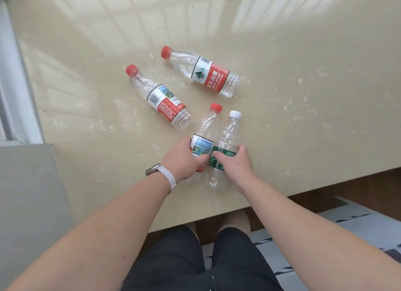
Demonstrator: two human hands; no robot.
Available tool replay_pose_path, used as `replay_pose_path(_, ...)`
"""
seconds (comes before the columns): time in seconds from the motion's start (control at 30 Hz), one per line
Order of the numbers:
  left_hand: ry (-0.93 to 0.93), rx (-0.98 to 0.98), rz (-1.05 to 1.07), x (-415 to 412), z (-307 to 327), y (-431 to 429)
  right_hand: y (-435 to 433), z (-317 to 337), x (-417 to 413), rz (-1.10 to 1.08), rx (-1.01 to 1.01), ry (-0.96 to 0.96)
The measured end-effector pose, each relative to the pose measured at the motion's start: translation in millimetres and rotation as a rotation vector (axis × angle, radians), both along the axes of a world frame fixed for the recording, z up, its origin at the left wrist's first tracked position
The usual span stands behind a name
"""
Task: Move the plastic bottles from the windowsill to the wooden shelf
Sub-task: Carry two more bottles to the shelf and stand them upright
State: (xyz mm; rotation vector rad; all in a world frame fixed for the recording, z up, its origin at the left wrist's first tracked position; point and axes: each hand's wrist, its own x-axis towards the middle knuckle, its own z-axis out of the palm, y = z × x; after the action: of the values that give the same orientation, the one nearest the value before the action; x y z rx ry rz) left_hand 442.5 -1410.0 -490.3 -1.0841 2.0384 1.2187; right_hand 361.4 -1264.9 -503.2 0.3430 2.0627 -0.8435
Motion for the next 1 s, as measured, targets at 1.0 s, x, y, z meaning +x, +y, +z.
replay_pose_path(1.0, 0.561, 0.253, 0.187, 82, 234, 26, 83, 247, 70, -0.095, -0.338, 0.345)
